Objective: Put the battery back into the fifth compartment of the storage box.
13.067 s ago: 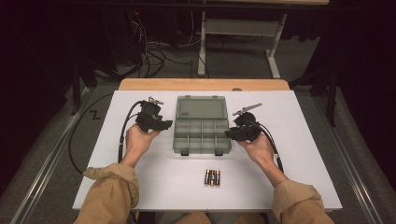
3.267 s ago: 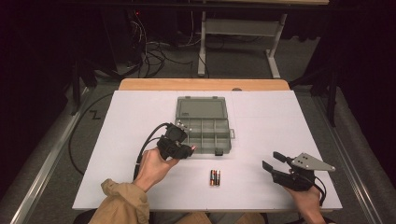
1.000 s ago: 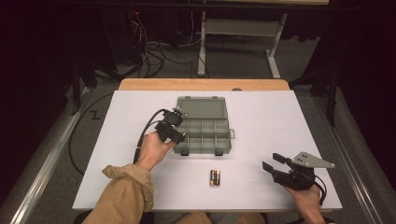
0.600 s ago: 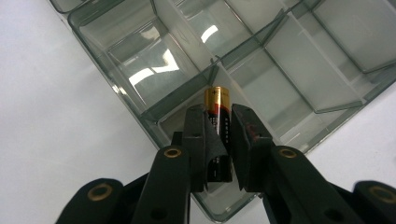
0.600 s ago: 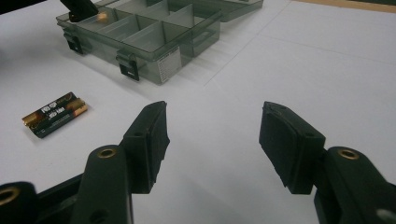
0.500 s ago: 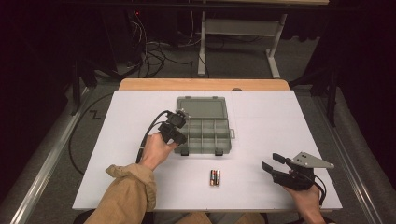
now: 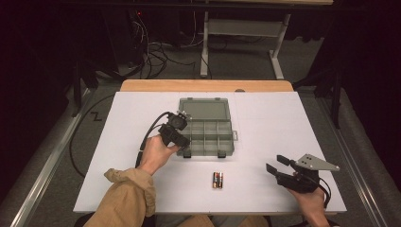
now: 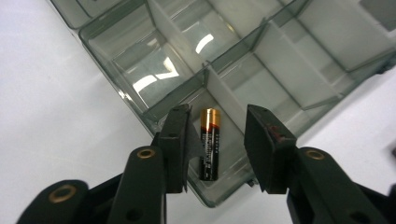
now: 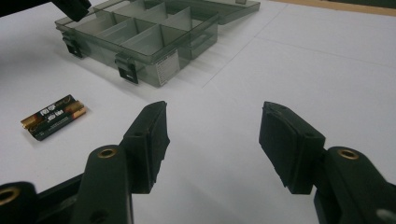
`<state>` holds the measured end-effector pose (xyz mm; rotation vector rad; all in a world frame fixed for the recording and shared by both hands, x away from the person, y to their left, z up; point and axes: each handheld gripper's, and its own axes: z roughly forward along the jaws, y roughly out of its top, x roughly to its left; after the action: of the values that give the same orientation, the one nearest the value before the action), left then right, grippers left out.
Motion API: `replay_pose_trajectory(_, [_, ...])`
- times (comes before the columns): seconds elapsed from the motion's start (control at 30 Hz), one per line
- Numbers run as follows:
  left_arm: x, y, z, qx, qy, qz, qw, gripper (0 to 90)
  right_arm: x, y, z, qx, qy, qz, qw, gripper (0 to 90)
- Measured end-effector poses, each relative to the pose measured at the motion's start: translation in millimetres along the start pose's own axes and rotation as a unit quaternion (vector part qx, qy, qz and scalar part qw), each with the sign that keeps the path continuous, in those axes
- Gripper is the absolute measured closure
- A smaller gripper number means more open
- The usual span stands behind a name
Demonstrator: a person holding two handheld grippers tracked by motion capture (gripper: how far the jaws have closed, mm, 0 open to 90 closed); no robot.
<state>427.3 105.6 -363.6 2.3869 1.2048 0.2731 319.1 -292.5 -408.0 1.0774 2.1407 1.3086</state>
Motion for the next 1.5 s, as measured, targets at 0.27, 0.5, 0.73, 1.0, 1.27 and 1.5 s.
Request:
replay_pose_trajectory(0.27, [-10.6, -5.5, -14.9, -0.02, 0.012, 0.007, 0.9997, 50.1, 0.0, 0.0, -0.5, -0.003, -0.001, 0.0, 1.0, 43.7])
replay_pose_trajectory(0.5, [-20.0, -13.2, -18.3, -0.028, 0.005, 0.014, 0.9995, 44.9, -0.1, -0.1, -0.4, -0.003, -0.001, 0.001, 1.0, 43.6])
replay_pose_trajectory(0.73, [-30.8, -19.0, -19.7, -0.028, -0.005, 0.023, 0.9993, 41.5, -0.3, -0.2, -1.1, -0.004, -0.002, 0.002, 1.0, 43.6])
replay_pose_trajectory(1.0, [-40.6, -27.6, -17.6, -0.03, -0.02, 0.026, 0.999, 40.4, -0.2, -0.2, -1.1, -0.004, -0.002, 0.002, 1.0, 43.6])
replay_pose_trajectory(1.27, [-51.1, -32.3, -14.6, -0.029, -0.037, 0.033, 0.9983, 40.6, -0.3, -0.2, -1.2, -0.005, -0.002, 0.002, 1.0, 43.5])
replay_pose_trajectory(1.5, [-54.8, -35.4, -12.6, -0.03, -0.047, 0.026, 0.9981, 40.8, -0.3, -0.1, -1.4, -0.006, -0.002, 0.001, 1.0, 43.6])
